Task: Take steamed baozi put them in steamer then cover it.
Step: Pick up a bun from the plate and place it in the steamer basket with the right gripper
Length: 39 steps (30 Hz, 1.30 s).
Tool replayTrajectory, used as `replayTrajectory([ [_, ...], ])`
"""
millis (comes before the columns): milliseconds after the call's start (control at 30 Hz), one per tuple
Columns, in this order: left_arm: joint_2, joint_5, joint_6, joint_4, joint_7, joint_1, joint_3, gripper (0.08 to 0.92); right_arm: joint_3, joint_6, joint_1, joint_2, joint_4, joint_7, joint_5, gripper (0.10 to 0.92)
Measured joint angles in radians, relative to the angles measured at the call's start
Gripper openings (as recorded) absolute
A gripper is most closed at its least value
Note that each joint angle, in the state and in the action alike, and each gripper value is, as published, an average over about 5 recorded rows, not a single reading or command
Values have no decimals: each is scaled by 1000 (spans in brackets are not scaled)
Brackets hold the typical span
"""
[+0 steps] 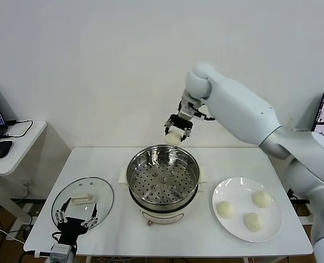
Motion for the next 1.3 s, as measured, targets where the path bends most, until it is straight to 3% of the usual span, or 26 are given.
replayTrajectory([
  [467, 1, -17, 11, 6, 7, -2, -17, 823, -12, 106, -59, 60, 2, 24, -96, 619],
  [1300, -9, -23, 13, 48, 3, -22, -12, 823, 10, 145, -147, 140, -104, 82, -244, 619],
])
